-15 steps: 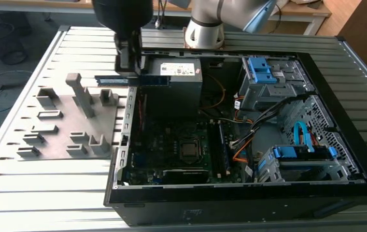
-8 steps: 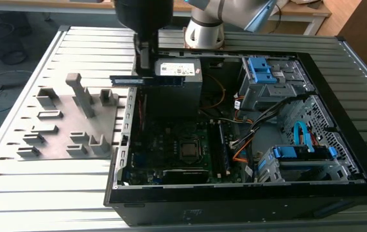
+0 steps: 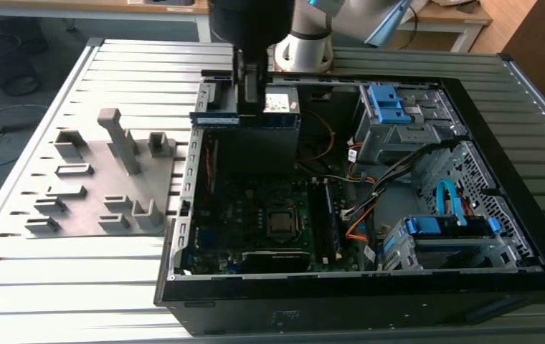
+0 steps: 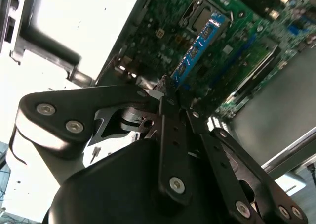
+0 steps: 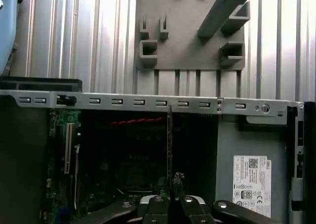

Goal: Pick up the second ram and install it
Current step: 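Pick up the second ram and move it above second insertion slot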

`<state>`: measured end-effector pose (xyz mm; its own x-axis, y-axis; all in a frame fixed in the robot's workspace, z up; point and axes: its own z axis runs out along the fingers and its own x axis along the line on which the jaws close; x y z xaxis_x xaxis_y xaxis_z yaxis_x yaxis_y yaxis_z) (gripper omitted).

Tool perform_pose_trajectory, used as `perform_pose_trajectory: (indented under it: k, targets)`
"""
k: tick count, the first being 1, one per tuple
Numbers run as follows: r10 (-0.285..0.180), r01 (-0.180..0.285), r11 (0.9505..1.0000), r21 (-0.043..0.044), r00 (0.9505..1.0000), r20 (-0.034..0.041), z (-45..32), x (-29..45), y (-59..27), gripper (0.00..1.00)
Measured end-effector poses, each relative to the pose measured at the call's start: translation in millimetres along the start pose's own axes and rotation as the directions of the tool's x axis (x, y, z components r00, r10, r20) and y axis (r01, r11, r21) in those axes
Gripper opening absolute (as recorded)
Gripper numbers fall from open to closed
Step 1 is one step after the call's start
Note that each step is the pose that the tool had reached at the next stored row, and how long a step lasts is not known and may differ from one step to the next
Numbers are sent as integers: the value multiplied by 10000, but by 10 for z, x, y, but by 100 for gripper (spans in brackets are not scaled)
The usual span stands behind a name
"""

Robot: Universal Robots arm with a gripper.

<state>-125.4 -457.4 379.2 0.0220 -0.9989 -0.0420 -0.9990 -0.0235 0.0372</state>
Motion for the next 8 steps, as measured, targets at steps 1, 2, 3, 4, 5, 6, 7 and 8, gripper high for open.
perform_pose_trajectory:
  k: [1, 2, 3, 4, 5, 6, 7, 8]
  targets:
    - [1, -1, 10000, -3, 10000, 0, -1, 1, -32, 14]
    - [0, 0, 10000, -6, 10000, 0, -2, 2, -69, 14]
    - [-1, 1, 10000, -8, 10000, 0, -3, 2, -100, 14]
    - [0, 0, 10000, -11, 10000, 0, -4, 3, -131, 14]
    - [1, -1, 10000, -13, 10000, 0, -5, 3, -161, 14]
    - [1, -1, 10000, -15, 10000, 1, -6, 4, -192, 14]
    - [1, -1, 10000, -17, 10000, 1, -7, 5, -223, 14]
    - [0, 0, 10000, -20, 10000, 0, -8, 6, -254, 14]
